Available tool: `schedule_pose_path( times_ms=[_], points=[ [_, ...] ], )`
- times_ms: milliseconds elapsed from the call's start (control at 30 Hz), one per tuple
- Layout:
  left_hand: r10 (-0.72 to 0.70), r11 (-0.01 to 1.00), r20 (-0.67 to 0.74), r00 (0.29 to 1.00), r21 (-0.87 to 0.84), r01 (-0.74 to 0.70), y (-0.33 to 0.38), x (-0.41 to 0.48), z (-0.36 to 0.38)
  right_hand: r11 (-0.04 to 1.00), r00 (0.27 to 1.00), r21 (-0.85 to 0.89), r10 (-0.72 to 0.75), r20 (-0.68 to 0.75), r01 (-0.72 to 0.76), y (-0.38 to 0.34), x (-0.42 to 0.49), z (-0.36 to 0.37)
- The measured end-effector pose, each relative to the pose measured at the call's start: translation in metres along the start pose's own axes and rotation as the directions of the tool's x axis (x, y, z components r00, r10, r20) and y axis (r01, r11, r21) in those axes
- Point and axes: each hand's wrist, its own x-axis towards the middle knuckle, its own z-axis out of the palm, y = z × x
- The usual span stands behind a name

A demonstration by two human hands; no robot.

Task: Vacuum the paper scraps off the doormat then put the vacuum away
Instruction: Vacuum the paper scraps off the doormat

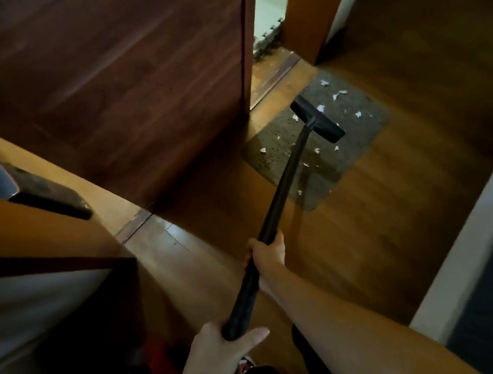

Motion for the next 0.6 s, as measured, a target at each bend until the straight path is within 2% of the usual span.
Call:
schedule_pose_path(
  times_ms=[133,233,333,467,600],
  points=[
    [-0.018,0.998,0.105,0.994,-0.053,0.023,-0.010,0.026,0.011,0.999,0.998,-0.026,0.018,-0.052,-0.019,0.032,0.021,-0.008],
    [0.004,1.000,0.080,0.997,-0.030,-0.002,-0.017,0.051,0.029,0.998,0.999,-0.069,-0.007,-0.043,0.004,0.051,0.040,-0.016],
    [0.032,0.996,0.074,0.997,-0.083,-0.026,-0.031,0.074,0.051,0.995,1.000,-0.103,-0.010,-0.007,0.009,0.064,0.062,-0.026],
    [0.019,0.989,-0.014,1.000,-0.148,-0.021,-0.056,0.101,0.072,0.988,1.000,-0.151,0.011,0.024,-0.007,0.085,0.080,-0.036],
    [-0.028,0.977,0.011,1.000,-0.210,0.029,-0.070,0.121,0.078,0.986,0.997,-0.161,0.055,0.047,-0.047,0.106,0.099,-0.041]
  ],
)
